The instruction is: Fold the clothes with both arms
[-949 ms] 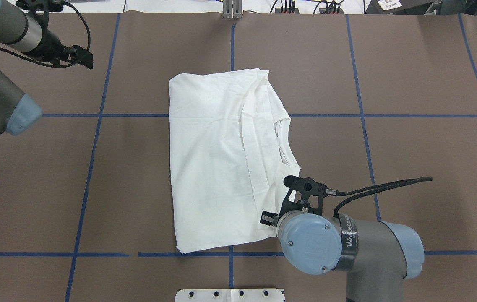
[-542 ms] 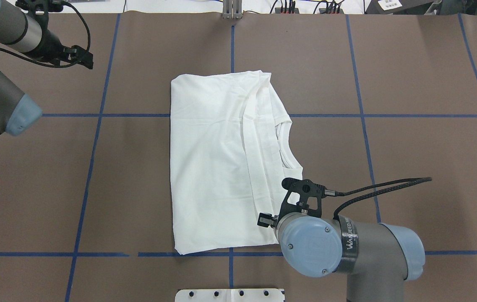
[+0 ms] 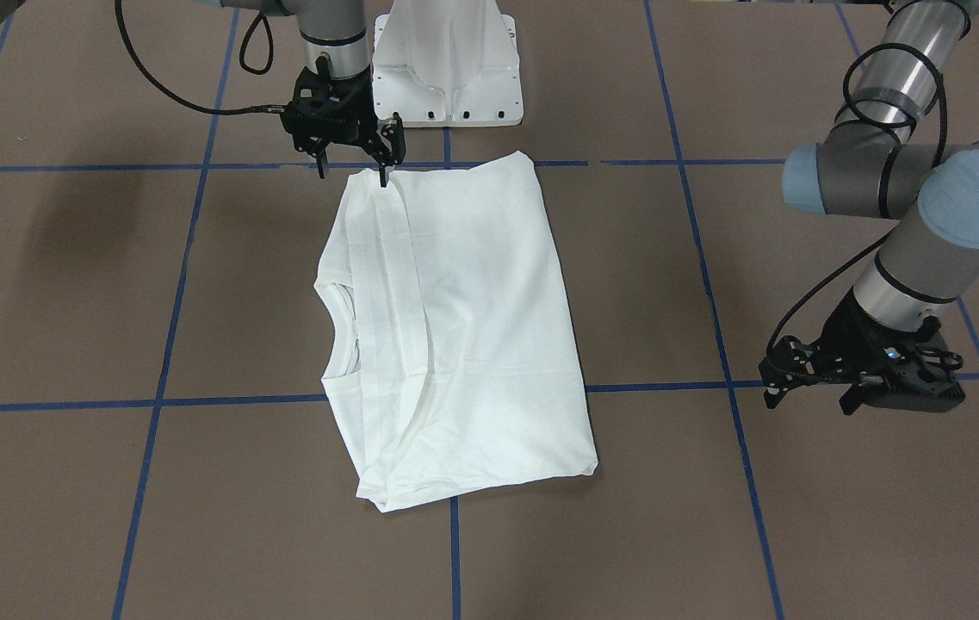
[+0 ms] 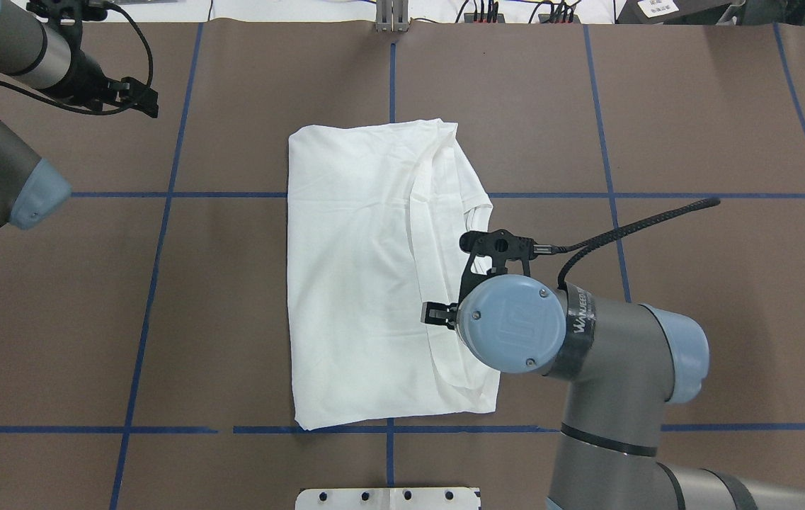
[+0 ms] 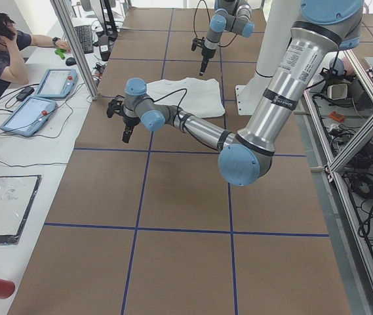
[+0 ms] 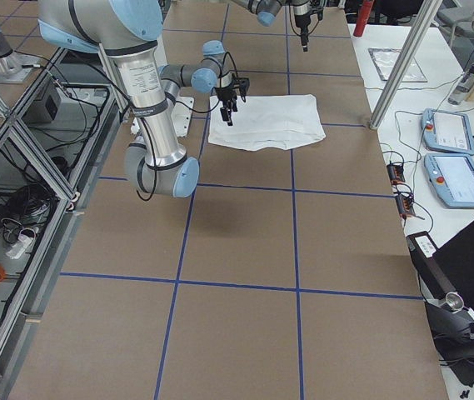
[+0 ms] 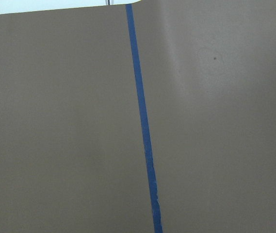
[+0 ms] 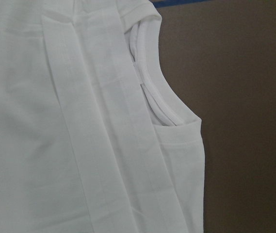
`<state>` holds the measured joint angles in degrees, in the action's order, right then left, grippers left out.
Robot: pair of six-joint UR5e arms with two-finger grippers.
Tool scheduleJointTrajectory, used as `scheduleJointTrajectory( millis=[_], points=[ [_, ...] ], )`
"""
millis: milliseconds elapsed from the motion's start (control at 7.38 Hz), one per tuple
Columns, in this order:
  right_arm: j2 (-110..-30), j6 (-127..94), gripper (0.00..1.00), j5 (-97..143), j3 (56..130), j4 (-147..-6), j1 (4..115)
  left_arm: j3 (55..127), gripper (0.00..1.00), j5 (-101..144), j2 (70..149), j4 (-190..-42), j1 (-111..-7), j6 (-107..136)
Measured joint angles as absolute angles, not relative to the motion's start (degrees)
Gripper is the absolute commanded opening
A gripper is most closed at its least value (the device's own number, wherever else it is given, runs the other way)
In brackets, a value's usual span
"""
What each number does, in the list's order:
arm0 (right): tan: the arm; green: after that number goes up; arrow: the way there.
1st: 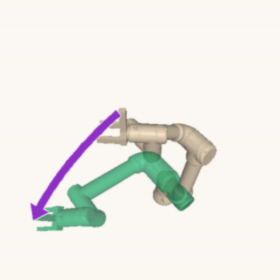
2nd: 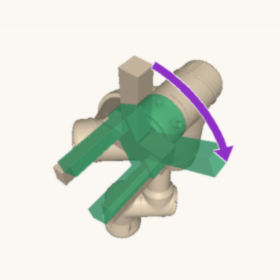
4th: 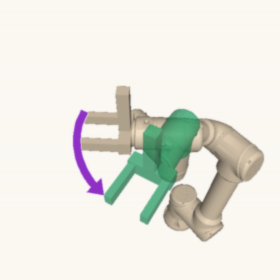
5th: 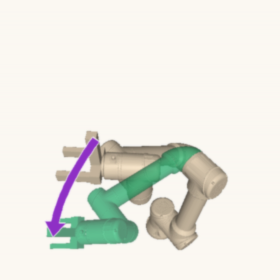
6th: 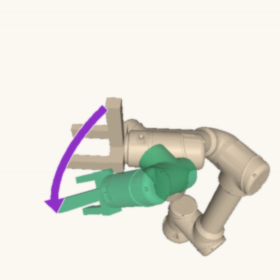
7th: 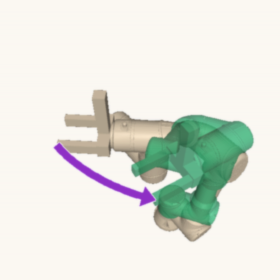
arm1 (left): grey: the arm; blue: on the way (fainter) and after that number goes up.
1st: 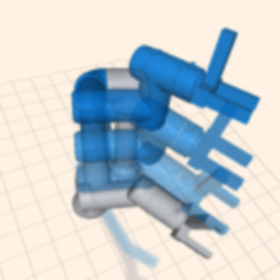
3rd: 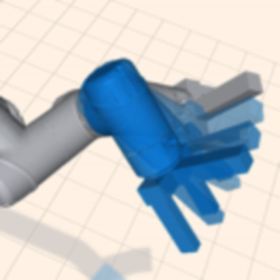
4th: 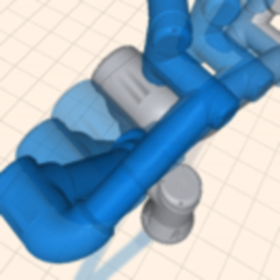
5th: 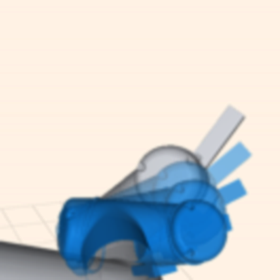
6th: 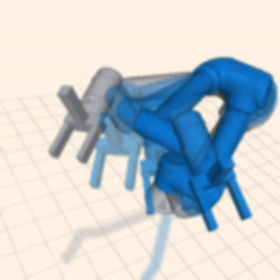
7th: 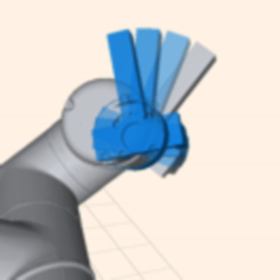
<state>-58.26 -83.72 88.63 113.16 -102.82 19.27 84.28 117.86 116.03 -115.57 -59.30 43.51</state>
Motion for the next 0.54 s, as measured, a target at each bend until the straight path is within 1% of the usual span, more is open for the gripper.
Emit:
scheduleJointTrajectory(
  millis=[271, 542],
  points=[
    [-54.0, -76.3, 1.00, 90.8, 107.5, -103.7, 21.1, 84.3, 1.00, 118.0, 116.1, -115.6, -59.3, 43.5],
    [-53.1, -66.9, 0.99, 96.2, 106.0, -105.5, 21.0, 84.5, 1.00, 118.0, 116.0, -115.6, -59.2, 43.5]
  ],
)
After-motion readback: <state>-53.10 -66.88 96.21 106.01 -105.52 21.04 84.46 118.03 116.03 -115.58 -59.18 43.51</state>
